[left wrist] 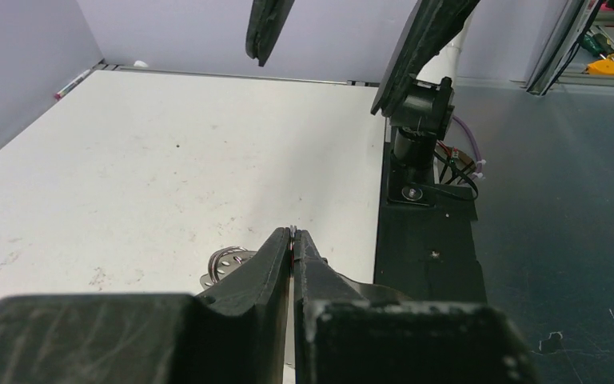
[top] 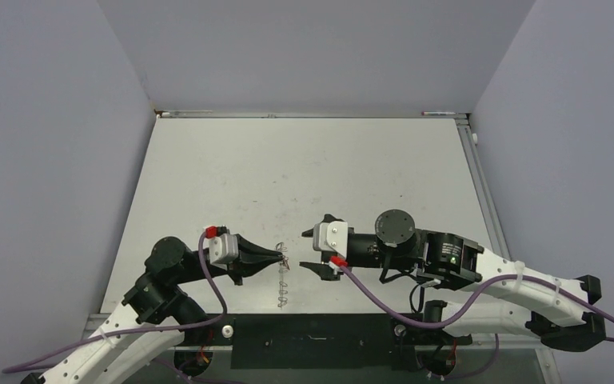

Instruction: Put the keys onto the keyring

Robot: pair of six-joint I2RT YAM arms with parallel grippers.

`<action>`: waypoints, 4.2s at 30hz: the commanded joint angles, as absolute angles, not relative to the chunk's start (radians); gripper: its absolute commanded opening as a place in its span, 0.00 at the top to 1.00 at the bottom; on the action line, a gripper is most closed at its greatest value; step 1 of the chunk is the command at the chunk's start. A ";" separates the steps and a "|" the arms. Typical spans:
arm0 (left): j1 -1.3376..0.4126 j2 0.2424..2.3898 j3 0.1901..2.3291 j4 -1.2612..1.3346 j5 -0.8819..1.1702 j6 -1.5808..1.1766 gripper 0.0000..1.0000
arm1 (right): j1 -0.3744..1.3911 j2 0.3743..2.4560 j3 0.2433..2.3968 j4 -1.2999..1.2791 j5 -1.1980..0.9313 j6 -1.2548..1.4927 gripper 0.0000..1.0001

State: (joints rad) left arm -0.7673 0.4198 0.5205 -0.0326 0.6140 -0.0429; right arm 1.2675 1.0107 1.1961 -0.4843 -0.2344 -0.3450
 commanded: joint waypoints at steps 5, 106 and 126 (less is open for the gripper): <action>-0.754 0.387 0.545 0.030 0.603 -0.043 1.00 | 1.204 0.971 1.039 -0.224 -0.341 -0.252 0.49; -0.733 0.333 0.526 0.075 0.607 -0.069 1.00 | 1.024 1.130 0.890 0.218 -0.825 -0.054 0.78; -0.732 0.346 0.524 0.073 0.604 -0.068 1.00 | 1.023 1.153 0.949 0.097 -0.844 -0.138 0.95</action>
State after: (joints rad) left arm -0.7376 0.3416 0.5125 0.0036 0.6128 -0.0673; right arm 1.0279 1.1431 0.8837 0.1436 -0.8101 -0.0689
